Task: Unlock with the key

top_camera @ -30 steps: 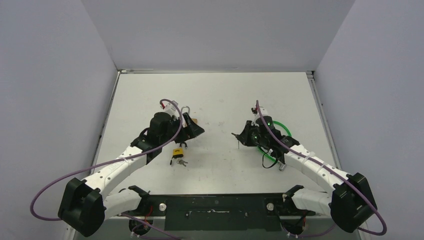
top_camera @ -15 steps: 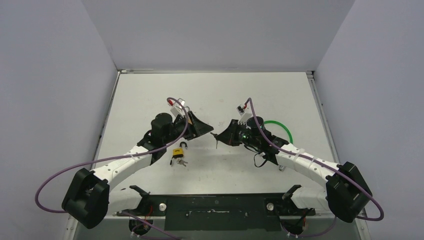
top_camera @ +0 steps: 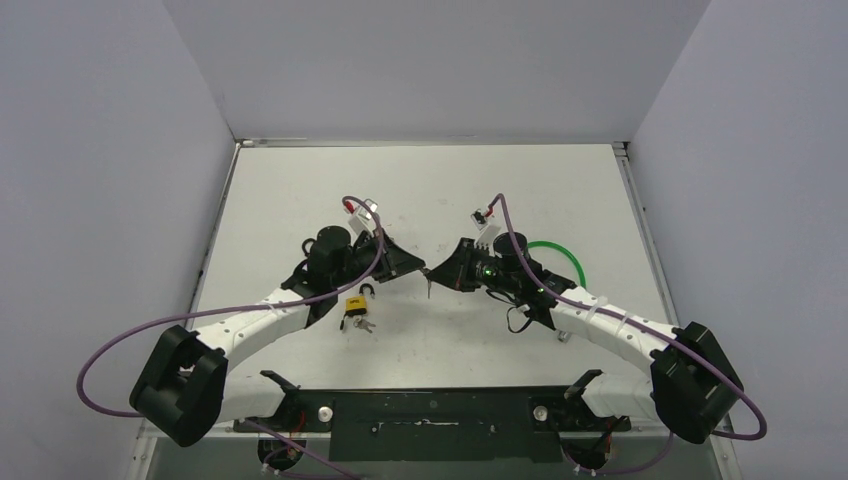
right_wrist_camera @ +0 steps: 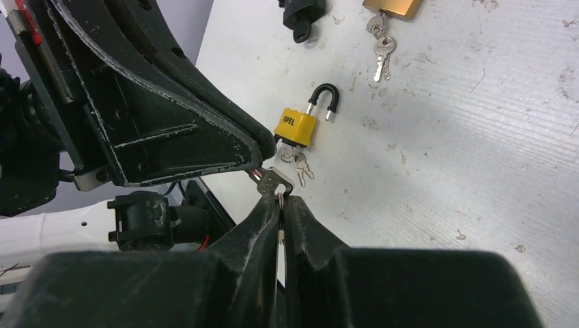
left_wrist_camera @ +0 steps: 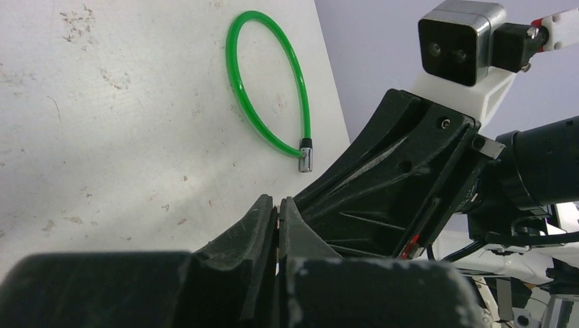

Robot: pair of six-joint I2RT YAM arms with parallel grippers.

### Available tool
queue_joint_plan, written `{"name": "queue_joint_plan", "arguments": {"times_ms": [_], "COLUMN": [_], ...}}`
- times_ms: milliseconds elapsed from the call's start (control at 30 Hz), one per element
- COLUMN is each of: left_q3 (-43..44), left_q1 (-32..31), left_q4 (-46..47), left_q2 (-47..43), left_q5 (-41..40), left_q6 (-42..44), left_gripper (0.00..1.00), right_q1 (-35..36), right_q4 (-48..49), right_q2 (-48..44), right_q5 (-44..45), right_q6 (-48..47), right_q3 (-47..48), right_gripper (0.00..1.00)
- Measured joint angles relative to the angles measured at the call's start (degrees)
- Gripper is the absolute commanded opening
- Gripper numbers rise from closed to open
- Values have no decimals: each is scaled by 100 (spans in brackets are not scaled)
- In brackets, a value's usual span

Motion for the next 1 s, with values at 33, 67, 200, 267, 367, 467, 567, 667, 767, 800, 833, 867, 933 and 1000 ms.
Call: {"name": "queue_joint_plan", "arguments": {"times_ms": [33, 67, 200, 267, 367, 467, 567, 667, 767, 800, 833, 867, 933, 1000], "left_q3": [0, 0, 4, 68, 286, 433, 463, 463, 492, 514, 535, 549, 560, 560], "left_q1": [0, -4, -13, -24, -28, -22, -2, 0, 0, 0, 0, 0, 2, 4], "left_q4": [4, 7, -258, -673, -1438, -2037, -2393, -2581, -2693, -2719, -2730, -2732, -2730, -2732], "left_q2": [0, -2, -83, -170, -232, -284, -358, -431, -463, -468, -472, -483, -511, -560], "left_q5": [-4, -9, -234, -538, -1185, -1703, -1945, -2000, -1974, -1947, -1915, -1882, -1816, -1755], "left_q6": [26, 52, 245, 446, 798, 1093, 1300, 1425, 1517, 1556, 1598, 1635, 1692, 1753], "left_gripper": [0, 0, 0, 0, 0, 0, 0, 0, 0, 0, 0, 0, 0, 0], "right_q1": [0, 0, 0, -15, -267, -876, -1425, -1700, -1740, -1744, -1744, -1744, -1744, -1744], "right_q4": [-7, -26, -645, -1123, -1672, -2251, -2765, -3126, -3307, -3335, -3355, -3357, -3351, -3316], "right_q2": [2, 4, 28, 26, -7, -22, 98, 457, 876, 1021, 1161, 1281, 1495, 1604], "right_q5": [-2, 0, 348, 796, 1353, 1897, 2435, 2881, 3058, 3056, 3045, 3012, 2885, 2747], "right_q6": [4, 20, -229, -417, -638, -789, -929, -1069, -1209, -1257, -1316, -1360, -1453, -1558], "right_q3": [9, 13, 295, 516, 664, 669, 669, 669, 669, 669, 669, 669, 664, 658], "right_gripper": [38, 56, 72, 73, 73, 73, 73, 72, 71, 70, 69, 68, 63, 58]}}
